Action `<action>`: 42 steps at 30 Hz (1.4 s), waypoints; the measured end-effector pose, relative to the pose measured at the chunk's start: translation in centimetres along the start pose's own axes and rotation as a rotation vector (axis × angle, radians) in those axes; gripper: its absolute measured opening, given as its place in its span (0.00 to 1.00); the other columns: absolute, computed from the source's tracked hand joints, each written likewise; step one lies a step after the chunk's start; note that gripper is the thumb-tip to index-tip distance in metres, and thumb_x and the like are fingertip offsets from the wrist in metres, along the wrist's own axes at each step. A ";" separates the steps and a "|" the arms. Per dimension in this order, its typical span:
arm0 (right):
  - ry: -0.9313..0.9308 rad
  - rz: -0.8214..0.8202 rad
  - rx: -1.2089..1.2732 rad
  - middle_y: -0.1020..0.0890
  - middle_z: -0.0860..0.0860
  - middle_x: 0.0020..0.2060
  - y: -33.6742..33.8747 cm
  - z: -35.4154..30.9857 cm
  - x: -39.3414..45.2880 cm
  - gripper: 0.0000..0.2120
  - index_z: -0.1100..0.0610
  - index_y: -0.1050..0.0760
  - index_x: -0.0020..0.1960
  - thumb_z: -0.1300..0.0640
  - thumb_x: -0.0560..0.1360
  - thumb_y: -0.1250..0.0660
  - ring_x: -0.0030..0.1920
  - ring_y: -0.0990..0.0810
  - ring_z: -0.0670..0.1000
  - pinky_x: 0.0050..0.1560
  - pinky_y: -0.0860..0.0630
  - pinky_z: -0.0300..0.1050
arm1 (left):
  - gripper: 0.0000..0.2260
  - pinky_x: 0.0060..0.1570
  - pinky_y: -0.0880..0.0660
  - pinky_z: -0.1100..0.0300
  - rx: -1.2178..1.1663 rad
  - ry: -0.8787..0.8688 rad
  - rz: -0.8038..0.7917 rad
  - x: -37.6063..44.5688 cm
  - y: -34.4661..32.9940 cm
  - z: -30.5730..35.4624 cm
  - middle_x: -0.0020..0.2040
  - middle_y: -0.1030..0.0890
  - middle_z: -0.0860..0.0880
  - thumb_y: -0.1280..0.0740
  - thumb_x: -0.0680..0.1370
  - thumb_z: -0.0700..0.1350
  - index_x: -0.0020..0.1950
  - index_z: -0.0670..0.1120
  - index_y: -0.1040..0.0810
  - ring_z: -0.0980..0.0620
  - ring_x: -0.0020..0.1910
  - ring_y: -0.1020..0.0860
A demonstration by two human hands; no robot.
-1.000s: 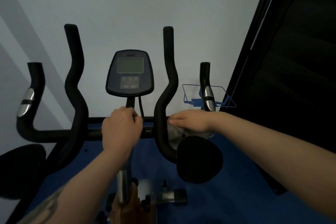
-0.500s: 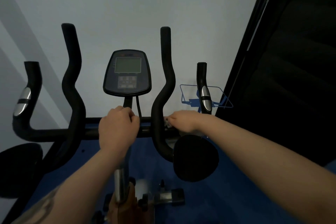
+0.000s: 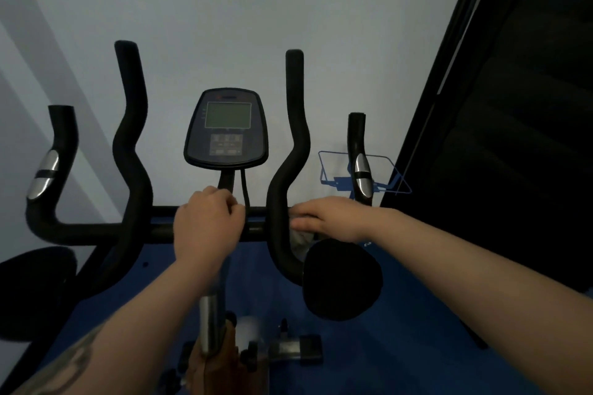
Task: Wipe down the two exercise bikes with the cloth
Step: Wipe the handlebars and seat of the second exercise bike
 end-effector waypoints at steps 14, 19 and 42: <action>-0.029 0.133 -0.038 0.21 0.42 0.62 0.1 0.9 -0.2 0.18 0.37 0.28 0.67 0.37 0.79 0.44 0.60 0.24 0.47 0.62 0.27 0.50 | 0.11 0.28 0.41 0.59 -0.036 0.010 0.059 0.0 -0.1 -0.1 0.33 0.28 0.55 0.37 0.76 0.46 0.34 0.47 0.25 0.55 0.31 0.30; 0.005 0.465 0.233 0.17 0.42 0.53 0.2 2.4 -3.2 0.13 0.43 0.21 0.61 0.46 0.78 0.35 0.54 0.21 0.42 0.58 0.24 0.49 | 0.07 0.28 0.38 0.62 -0.207 0.116 0.033 -0.4 0.2 -0.4 0.34 0.24 0.58 0.36 0.77 0.49 0.39 0.54 0.25 0.60 0.33 0.28; -0.352 0.960 0.667 0.26 0.53 0.65 6.2 7.2 4.0 0.24 0.48 0.43 0.74 0.42 0.82 0.45 0.52 0.26 0.51 0.47 0.32 0.44 | 0.10 0.25 0.42 0.59 0.037 0.022 -0.066 5.2 -4.8 10.5 0.34 0.30 0.56 0.49 0.83 0.57 0.48 0.52 0.37 0.54 0.30 0.30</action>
Point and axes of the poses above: each hand's wrist, its own x-axis towards the middle knuckle, its own y-axis out of the back of the hand, z = x × y, the point moved 1 cm from there along x, towards the middle knuckle
